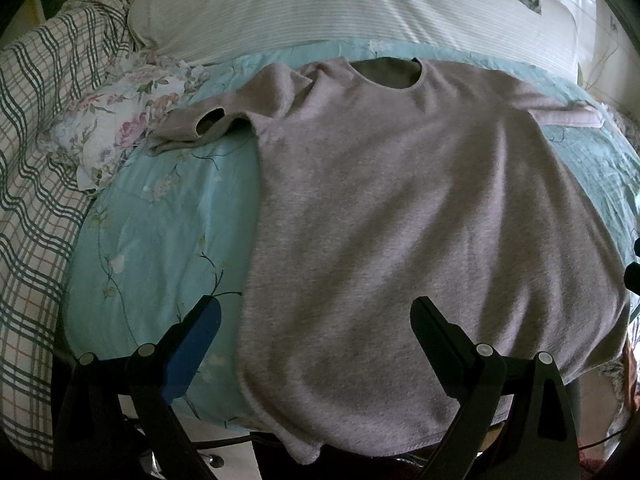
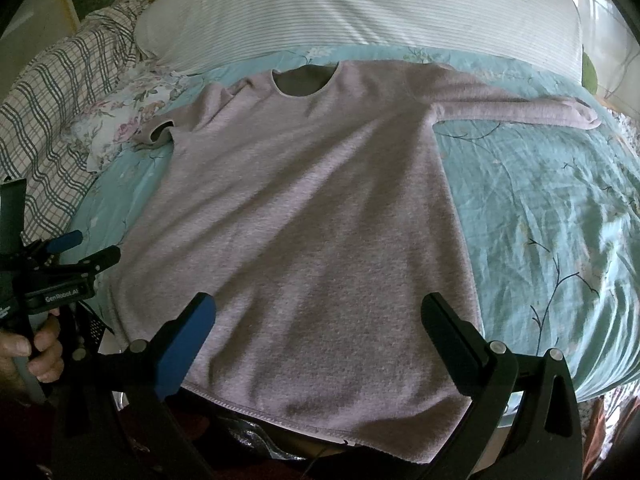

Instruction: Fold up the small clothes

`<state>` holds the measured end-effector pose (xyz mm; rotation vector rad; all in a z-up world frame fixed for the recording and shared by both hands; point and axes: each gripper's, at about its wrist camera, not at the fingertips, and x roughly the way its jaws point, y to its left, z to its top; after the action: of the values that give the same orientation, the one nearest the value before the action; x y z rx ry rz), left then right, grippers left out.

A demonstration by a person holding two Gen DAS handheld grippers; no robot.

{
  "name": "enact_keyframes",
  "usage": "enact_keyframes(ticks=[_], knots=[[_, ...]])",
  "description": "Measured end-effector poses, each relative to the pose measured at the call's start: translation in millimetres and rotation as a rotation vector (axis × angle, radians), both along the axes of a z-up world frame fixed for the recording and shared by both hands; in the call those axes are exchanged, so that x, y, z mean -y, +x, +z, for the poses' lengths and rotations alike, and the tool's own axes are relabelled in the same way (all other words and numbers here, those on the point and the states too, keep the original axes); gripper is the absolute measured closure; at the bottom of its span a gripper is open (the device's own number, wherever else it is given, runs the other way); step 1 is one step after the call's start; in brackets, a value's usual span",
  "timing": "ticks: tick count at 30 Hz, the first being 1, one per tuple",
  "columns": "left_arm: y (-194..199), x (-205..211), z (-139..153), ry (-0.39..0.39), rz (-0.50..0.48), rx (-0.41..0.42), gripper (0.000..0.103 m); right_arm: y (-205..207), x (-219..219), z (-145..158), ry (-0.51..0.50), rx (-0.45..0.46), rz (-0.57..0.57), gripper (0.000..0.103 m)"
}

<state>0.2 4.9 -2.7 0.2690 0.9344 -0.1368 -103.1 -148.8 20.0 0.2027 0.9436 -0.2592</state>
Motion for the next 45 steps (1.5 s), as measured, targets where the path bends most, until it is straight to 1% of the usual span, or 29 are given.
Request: enact_keyframes(ticks=[4, 7, 10, 14, 16, 20, 24, 27, 30, 31, 35, 36, 39, 40, 41, 43, 45], knots=[[1, 1, -2, 0.001, 0.002, -0.002, 0.007, 3, -1, 0, 0.001, -0.001, 0.001, 0.001], [3, 2, -4, 0.003, 0.002, -0.004, 0.007, 2, 8, -6, 0.043, -0.017, -0.006, 0.001], [6, 2, -5, 0.009, 0.004, -0.017, 0.007, 4, 10, -7, 0.049, -0.027, -0.010, 0.001], [10, 4, -7, 0.024, 0.002, -0.045, 0.007, 7, 10, -8, 0.065, -0.033, -0.016, 0.001], [11, 5, -9, 0.045, 0.001, -0.077, 0.007, 7, 11, -8, 0.083, -0.043, -0.020, 0.001], [15, 7, -10, 0.039, 0.002, -0.067, 0.006, 9, 16, -11, 0.094, -0.051, -0.028, 0.001], [20, 8, -14, 0.029, 0.005, -0.055, 0.006, 11, 21, -13, 0.087, -0.035, -0.038, 0.001], [23, 9, -16, 0.036, 0.004, -0.072, 0.006, 12, 27, -13, 0.097, -0.018, -0.045, 0.001], [26, 9, -18, 0.022, -0.001, -0.079, 0.005, 13, 36, -14, 0.090, -0.026, -0.069, 0.001], [28, 9, -18, 0.016, -0.005, -0.077, 0.005, 13, 39, -14, 0.103, -0.006, -0.073, 0.001], [35, 9, -20, 0.006, -0.011, -0.071, 0.005, 13, 63, -10, 0.107, 0.016, -0.122, 0.001], [39, 10, -21, 0.018, -0.009, -0.061, 0.005, 13, 69, -9, 0.100, 0.008, -0.138, 0.001], [49, 9, -22, -0.017, -0.002, -0.085, 0.005, 13, 101, -5, 0.114, 0.061, -0.192, 0.001], [54, 8, -23, -0.029, 0.004, -0.098, 0.005, 12, 114, -4, 0.115, 0.076, -0.213, 0.001], [57, 9, -23, -0.021, 0.009, -0.094, 0.005, 11, 132, -3, 0.117, 0.091, -0.249, 0.001], [64, 8, -23, -0.034, 0.017, -0.100, 0.005, 8, 164, 0, 0.130, 0.136, -0.313, 0.001], [69, 9, -23, -0.061, 0.020, -0.113, 0.005, 5, 203, 2, 0.157, 0.185, -0.394, 0.002]])
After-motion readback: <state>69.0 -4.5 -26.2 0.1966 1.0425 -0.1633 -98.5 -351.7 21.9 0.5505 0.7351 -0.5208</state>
